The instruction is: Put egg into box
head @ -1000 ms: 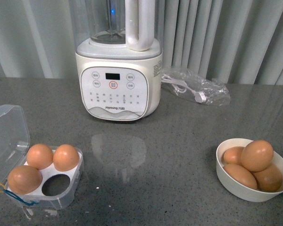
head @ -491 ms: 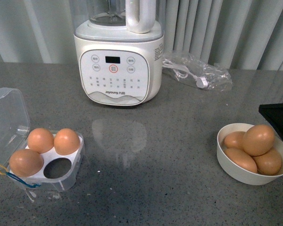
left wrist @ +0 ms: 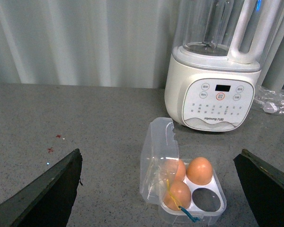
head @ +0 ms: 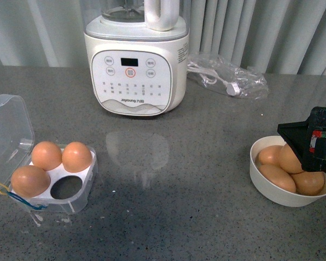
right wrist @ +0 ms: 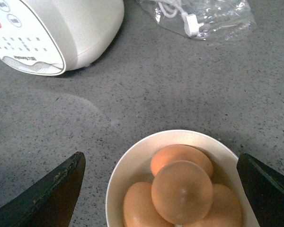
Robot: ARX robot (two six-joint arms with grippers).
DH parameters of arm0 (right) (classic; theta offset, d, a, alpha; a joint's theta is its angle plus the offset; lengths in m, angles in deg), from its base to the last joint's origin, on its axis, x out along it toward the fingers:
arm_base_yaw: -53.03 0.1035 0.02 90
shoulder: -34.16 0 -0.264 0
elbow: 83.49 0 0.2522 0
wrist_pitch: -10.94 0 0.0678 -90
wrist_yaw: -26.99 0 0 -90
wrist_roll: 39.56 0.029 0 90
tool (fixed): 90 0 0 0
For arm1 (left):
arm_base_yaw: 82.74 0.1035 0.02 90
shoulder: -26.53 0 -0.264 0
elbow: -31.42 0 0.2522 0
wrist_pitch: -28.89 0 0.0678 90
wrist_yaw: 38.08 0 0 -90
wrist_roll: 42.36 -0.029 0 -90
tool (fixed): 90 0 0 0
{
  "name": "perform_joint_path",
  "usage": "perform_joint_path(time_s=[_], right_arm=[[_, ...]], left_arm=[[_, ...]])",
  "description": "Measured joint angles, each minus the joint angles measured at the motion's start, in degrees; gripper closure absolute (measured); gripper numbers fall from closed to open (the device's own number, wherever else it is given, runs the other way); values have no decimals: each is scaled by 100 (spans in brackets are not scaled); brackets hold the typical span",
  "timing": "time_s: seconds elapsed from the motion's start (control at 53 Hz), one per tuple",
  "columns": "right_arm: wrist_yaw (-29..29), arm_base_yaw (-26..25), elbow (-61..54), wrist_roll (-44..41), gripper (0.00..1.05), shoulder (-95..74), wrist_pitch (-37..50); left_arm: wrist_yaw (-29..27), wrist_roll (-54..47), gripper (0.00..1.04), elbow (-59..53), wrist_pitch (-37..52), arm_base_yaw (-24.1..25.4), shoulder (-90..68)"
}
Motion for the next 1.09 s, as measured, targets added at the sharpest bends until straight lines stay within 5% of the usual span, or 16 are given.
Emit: perform_joint_path(time_s=[1.094], right_arm=[[264, -544, 273, -37, 7, -739, 310]], left_arm=[[0, 2, 7, 0, 0, 0, 0]])
